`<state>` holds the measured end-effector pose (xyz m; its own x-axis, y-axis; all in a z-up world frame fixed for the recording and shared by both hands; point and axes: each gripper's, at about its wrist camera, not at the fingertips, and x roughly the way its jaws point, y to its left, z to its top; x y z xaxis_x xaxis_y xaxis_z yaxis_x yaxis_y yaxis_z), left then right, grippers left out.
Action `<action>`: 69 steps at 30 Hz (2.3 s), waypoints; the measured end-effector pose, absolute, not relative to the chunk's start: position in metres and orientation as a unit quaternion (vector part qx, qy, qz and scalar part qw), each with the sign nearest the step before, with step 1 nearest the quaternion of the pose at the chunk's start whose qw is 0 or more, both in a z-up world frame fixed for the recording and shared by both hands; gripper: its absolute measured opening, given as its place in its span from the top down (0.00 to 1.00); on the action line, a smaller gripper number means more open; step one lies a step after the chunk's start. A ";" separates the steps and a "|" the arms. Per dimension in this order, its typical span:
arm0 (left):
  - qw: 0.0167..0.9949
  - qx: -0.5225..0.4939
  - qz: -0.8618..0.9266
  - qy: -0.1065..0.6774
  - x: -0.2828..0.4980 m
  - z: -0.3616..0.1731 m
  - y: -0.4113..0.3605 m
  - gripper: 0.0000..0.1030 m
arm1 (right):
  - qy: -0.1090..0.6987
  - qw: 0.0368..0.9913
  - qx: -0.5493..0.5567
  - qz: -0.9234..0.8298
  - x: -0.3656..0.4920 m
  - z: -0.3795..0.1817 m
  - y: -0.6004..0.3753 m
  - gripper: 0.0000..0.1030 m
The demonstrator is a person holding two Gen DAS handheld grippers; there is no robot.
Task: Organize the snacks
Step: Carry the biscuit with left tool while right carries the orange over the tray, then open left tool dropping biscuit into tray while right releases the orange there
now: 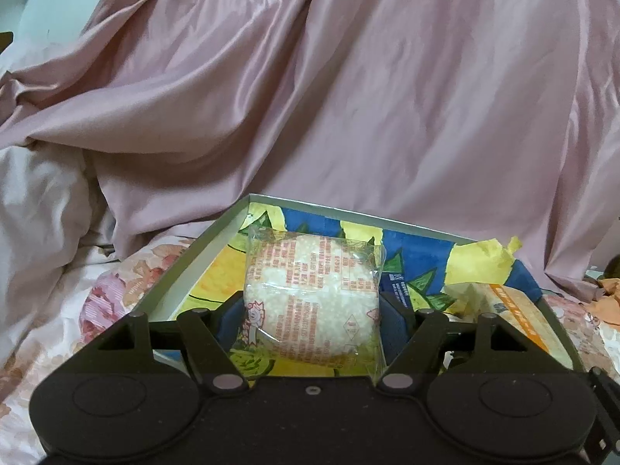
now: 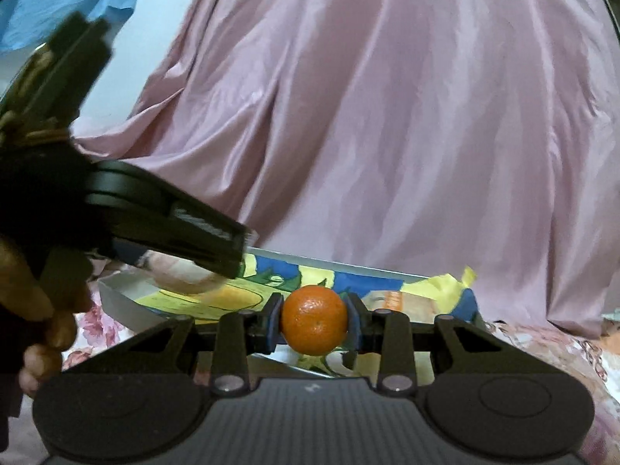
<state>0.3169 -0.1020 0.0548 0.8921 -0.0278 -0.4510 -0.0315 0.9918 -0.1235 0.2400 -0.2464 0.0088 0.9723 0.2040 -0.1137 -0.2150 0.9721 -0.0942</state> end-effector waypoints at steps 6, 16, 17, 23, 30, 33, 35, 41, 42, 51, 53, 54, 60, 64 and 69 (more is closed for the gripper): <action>0.968 -0.065 0.007 0.240 0.327 0.047 -0.102 0.29 | 0.068 0.990 -0.047 0.111 0.251 0.003 -0.244 0.63; 0.967 -0.060 0.005 0.248 0.332 0.041 -0.106 0.29 | 0.081 0.989 -0.040 0.117 0.254 0.001 -0.244 0.63; 0.967 -0.060 0.004 0.248 0.333 0.041 -0.107 0.29 | 0.081 0.989 -0.040 0.117 0.253 0.001 -0.244 0.63; 0.966 -0.056 -0.001 0.252 0.333 0.038 -0.112 0.29 | 0.085 0.989 -0.038 0.119 0.254 0.002 -0.245 0.63; 0.964 -0.057 -0.006 0.260 0.335 0.036 -0.115 0.29 | 0.088 0.988 -0.036 0.118 0.255 0.002 -0.246 0.62; 0.962 -0.062 -0.011 0.267 0.336 0.034 -0.115 0.28 | 0.087 0.988 -0.036 0.118 0.255 0.002 -0.246 0.62; 0.961 -0.066 -0.011 0.269 0.336 0.033 -0.114 0.26 | 0.085 0.989 -0.037 0.117 0.254 0.002 -0.246 0.59; 0.962 -0.079 -0.012 0.262 0.331 0.034 -0.108 0.15 | 0.077 0.989 -0.040 0.118 0.252 0.000 -0.246 0.48; 0.962 -0.080 -0.012 0.260 0.330 0.035 -0.107 0.12 | 0.076 0.989 -0.040 0.118 0.252 0.000 -0.246 0.44; 0.968 -0.082 0.009 0.238 0.311 0.047 -0.093 0.01 | 0.061 0.990 -0.041 0.124 0.246 0.002 -0.246 0.16; 0.971 -0.078 0.016 0.227 0.303 0.051 -0.089 0.01 | 0.053 0.990 -0.039 0.128 0.242 0.004 -0.246 0.08; 0.971 -0.077 0.018 0.224 0.300 0.053 -0.087 0.01 | 0.047 0.990 -0.040 0.128 0.240 0.005 -0.246 0.04; 0.975 -0.080 0.026 0.208 0.280 0.067 -0.073 0.01 | 0.019 0.990 -0.054 0.129 0.227 0.010 -0.242 0.00; 0.976 -0.080 0.029 0.199 0.264 0.074 -0.065 0.01 | 0.004 0.989 -0.063 0.132 0.215 0.013 -0.240 0.00; 0.977 -0.082 0.033 0.195 0.243 0.080 -0.056 0.01 | -0.007 0.989 -0.073 0.132 0.195 0.019 -0.240 0.00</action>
<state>0.2433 -0.0560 0.0799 0.9221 0.0332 -0.3856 -0.0973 0.9842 -0.1479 0.1954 -0.2399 0.0185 0.9652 0.2615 -0.0053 -0.2594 0.9547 -0.1455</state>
